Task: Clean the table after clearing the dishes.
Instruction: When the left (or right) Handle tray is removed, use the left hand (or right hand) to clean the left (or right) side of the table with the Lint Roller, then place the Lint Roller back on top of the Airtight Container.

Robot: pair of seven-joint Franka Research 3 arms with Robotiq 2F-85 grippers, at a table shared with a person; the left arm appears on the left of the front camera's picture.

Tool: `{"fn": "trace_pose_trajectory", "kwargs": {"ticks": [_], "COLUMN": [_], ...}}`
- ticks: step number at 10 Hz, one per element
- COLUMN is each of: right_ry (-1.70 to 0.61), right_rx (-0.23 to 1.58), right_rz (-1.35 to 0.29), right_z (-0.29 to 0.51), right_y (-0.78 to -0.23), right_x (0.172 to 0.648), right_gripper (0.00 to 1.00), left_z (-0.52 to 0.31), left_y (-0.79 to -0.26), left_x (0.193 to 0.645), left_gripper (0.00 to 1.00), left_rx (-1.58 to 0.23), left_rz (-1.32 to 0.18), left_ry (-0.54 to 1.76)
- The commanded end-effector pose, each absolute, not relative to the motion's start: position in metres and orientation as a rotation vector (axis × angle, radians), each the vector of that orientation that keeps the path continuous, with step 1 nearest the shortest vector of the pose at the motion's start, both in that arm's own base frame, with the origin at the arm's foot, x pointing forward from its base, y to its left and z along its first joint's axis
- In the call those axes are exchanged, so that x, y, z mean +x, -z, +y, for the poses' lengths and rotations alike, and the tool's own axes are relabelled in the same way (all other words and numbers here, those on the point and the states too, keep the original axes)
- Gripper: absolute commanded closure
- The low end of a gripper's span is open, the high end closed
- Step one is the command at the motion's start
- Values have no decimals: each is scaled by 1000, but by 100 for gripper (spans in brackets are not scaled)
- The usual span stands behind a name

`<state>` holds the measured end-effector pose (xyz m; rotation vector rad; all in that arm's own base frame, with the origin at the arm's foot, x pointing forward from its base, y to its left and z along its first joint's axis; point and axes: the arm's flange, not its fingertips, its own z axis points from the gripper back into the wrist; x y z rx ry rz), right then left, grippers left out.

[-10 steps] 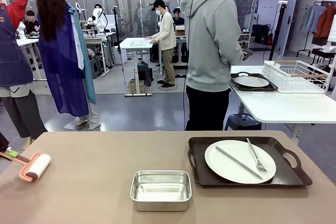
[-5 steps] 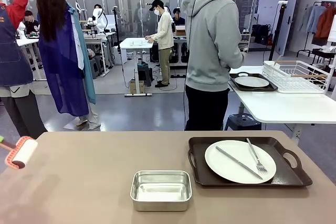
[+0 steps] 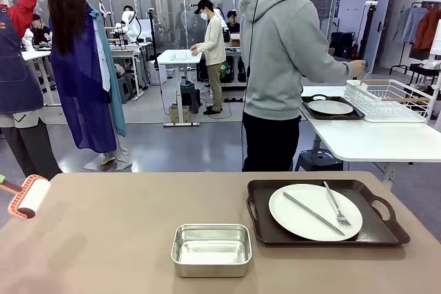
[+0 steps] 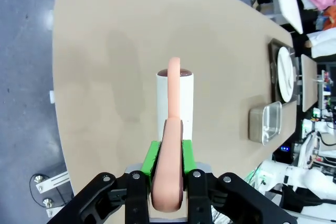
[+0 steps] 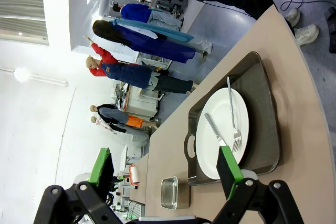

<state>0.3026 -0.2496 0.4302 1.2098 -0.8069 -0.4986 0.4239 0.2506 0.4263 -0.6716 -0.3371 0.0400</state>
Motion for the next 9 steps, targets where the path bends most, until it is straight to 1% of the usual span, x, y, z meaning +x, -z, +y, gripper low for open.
{"fn": "trace_pose_trajectory", "kwargs": {"ticks": [1,7,8,9], "right_ry": [490,490,490,490], "right_rx": [1211,1211,1211,1211], "right_rz": [-808,-808,-808,-808], "right_z": [-248,-248,-248,-248], "right_y": [-433,-433,-433,-433], "right_x": [302,302,302,302], "right_gripper": [0,0,0,0], "left_z": [259,256,242,213], "left_y": [-434,-430,-460,-503], "left_x": [427,430,457,482], "left_gripper": [78,78,78,78], "left_rx": [-673,-663,-608,-545], "left_rz": [-341,-340,-387,-443], "left_ry": [-23,-38,126,277]}}
